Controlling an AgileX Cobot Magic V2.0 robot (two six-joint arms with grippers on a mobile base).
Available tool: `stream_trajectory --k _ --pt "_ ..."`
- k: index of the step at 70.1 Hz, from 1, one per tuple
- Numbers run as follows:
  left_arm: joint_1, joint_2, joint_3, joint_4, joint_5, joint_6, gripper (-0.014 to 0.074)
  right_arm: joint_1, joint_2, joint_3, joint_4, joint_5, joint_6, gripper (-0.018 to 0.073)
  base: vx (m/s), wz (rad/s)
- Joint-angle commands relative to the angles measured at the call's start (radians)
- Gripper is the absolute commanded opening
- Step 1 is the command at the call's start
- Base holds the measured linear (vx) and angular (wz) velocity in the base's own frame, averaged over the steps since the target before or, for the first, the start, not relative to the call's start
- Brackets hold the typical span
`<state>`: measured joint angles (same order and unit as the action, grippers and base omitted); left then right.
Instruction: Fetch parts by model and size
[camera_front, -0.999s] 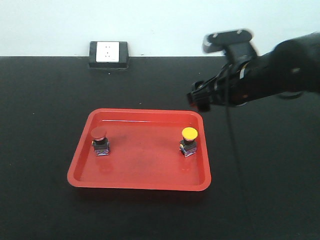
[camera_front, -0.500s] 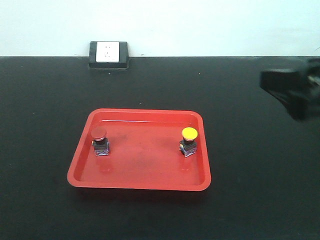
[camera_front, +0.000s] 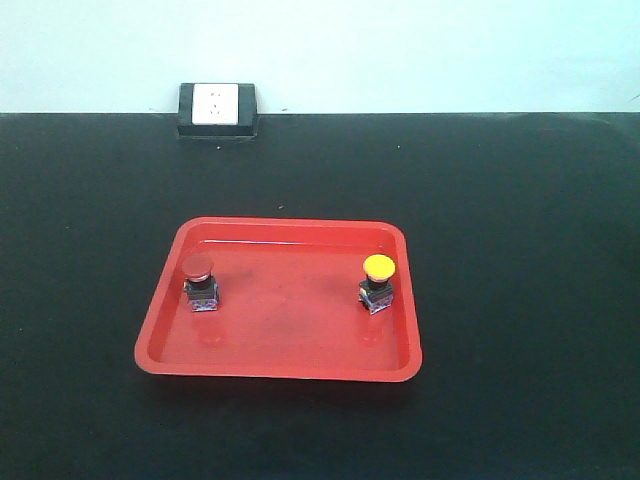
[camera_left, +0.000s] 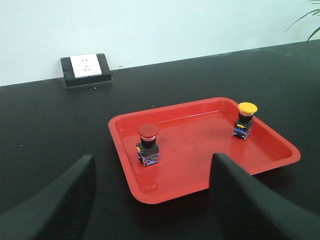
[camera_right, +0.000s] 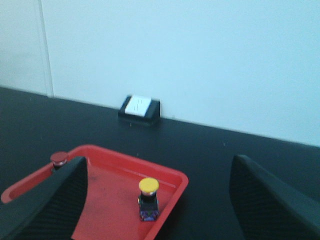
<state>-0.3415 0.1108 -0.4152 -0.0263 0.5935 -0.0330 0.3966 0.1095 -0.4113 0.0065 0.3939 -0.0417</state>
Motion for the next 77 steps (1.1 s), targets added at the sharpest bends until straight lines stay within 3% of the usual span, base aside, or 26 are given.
stream_trajectory --k 1,10,16,20,29,77 --pt "-0.007 0.013 -0.021 -0.006 -0.078 -0.001 0.0429 -0.004 -0.079 0.062 -0.006 -0.135 -0.013 0.0546 0.00 0.00" --pt "-0.007 0.013 -0.021 -0.006 -0.078 -0.001 0.0285 -0.004 -0.127 0.127 -0.006 -0.165 -0.013 0.0517 0.00 0.00" --pt "-0.007 0.013 -0.021 -0.006 -0.078 -0.001 0.0121 -0.004 -0.122 0.133 -0.006 -0.152 -0.013 0.0422 0.00 0.00" --pt "-0.007 0.013 -0.021 -0.006 -0.078 -0.001 -0.0008 -0.004 -0.118 0.133 -0.006 -0.151 -0.013 0.0309 0.00 0.00" --pt "-0.007 0.013 -0.021 -0.006 -0.081 -0.001 -0.0008 -0.004 -0.118 0.133 -0.006 -0.151 -0.013 -0.0018 0.00 0.00" --pt "-0.007 0.013 -0.021 -0.006 -0.079 -0.001 -0.0008 -0.004 -0.118 0.133 0.010 -0.147 -0.008 -0.0010 0.00 0.00"
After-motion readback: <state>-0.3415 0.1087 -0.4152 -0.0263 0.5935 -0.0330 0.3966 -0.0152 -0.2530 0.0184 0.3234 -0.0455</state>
